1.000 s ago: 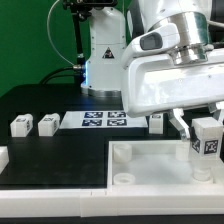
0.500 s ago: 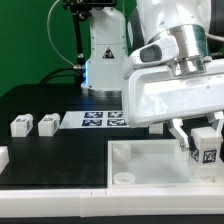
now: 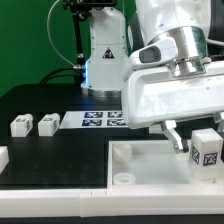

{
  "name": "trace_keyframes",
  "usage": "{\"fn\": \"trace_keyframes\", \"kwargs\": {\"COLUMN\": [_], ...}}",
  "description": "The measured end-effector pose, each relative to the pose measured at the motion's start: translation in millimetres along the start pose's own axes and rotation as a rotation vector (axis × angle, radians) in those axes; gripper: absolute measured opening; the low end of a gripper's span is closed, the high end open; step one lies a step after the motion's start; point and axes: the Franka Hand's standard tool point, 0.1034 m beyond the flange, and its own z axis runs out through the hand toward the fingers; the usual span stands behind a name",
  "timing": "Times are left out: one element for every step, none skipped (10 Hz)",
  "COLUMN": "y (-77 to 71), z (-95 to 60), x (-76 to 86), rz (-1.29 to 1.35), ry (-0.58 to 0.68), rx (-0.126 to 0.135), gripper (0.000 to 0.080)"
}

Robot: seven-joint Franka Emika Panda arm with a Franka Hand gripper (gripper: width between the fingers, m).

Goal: Assemble one leg

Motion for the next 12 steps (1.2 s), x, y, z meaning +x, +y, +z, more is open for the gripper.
{"fn": "trace_keyframes", "kwargs": {"y": [0.1,0.1,0.1,0.1,0.2,0.1,0.7,-0.3,1.6,-0.4,-2.2,-0.4], "z": [0.0,0.0,0.0,0.0,0.0,-1.6,-8.6,-8.9,-7.2,-3.8,-3.2,-2.6], "x": [0.0,-0.1,-0.1,-0.1,0.1,7.5,26.9,35.4,41.6,36.2,34.7,36.6], "rz": [0.0,0.0,0.0,0.0,0.0,0.011,0.009,0.008,0.01,0.022,0.04,0.046], "ry": [0.0,0.0,0.0,0.0,-0.001,-0.05,-0.073,-0.12,-0.127,-0.209,-0.338,-0.43], "rx": [0.0,0.0,0.0,0.0,0.0,0.011,0.019,0.034,0.037,0.055,0.081,0.099], "gripper": [0.0574,0.0635,0.0645,0.0648,0.0648,0.0649,0.0649,0.0649,0.0649,0.0649,0.0649,0.0649]}}
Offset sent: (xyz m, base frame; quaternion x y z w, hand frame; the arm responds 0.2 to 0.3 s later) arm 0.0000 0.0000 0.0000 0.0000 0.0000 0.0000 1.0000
